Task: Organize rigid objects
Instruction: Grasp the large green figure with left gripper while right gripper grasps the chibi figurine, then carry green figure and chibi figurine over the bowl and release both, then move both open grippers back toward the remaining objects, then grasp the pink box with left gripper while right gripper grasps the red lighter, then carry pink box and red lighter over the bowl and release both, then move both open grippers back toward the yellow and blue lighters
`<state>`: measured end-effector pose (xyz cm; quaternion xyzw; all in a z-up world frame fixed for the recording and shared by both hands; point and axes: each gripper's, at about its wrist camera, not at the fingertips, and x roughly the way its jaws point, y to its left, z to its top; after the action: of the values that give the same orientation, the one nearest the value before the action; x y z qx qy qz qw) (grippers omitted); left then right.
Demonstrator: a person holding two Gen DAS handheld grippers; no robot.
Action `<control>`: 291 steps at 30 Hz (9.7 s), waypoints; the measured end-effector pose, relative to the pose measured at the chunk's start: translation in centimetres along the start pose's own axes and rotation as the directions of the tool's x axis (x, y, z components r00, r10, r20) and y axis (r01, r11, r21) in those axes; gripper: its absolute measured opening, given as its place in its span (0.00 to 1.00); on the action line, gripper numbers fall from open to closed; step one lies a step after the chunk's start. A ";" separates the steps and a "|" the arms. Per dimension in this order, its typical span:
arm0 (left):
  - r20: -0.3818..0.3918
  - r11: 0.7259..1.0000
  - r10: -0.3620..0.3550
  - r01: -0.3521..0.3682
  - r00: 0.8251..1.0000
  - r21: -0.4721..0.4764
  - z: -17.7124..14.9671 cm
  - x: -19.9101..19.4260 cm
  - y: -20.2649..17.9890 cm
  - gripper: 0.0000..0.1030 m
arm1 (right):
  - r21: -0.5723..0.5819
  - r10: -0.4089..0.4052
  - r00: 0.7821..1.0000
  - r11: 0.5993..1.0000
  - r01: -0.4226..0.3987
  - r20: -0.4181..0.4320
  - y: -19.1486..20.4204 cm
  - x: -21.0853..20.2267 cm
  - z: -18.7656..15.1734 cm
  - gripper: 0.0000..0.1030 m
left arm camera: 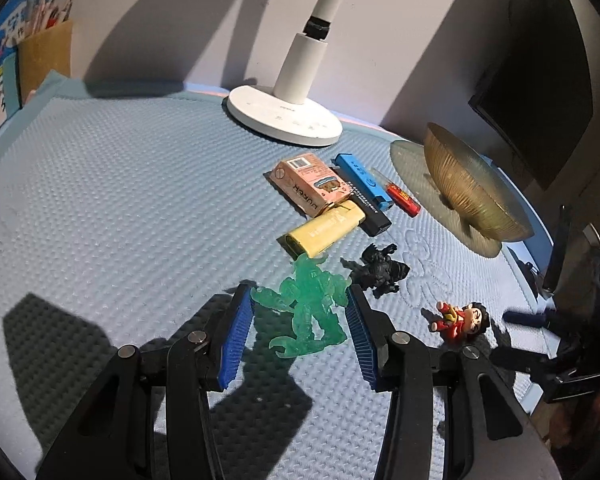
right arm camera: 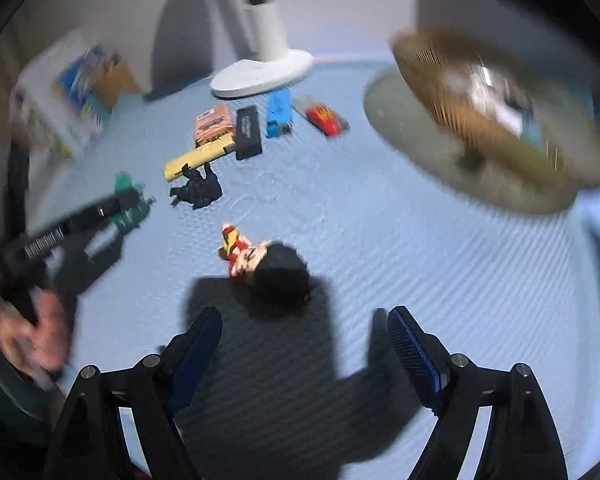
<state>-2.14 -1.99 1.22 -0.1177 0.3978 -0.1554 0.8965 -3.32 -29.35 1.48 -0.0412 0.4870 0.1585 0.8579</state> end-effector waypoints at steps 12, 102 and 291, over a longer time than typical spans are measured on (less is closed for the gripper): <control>0.003 0.996 0.058 -0.058 0.998 0.073 -0.5 0.2 -1.2 0.43 | -0.220 0.015 1.000 0.975 -0.011 0.018 2.5 3.2 1.3 0.49; -0.052 0.980 0.196 -0.198 0.979 -0.034 1.4 -0.5 3.5 0.79 | 0.170 -0.007 0.996 0.985 -0.008 0.086 -0.2 4.1 4.3 0.78; -0.101 0.918 0.396 -0.396 0.913 0.024 0.6 -0.4 5.0 1.00 | 0.138 -0.204 0.977 0.971 0.194 0.065 2.8 6.1 4.6 1.00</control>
<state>-1.04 2.88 0.20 -0.0251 0.4591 0.0228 0.8877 2.45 -24.23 -1.04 -0.0273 0.4555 0.0411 0.8889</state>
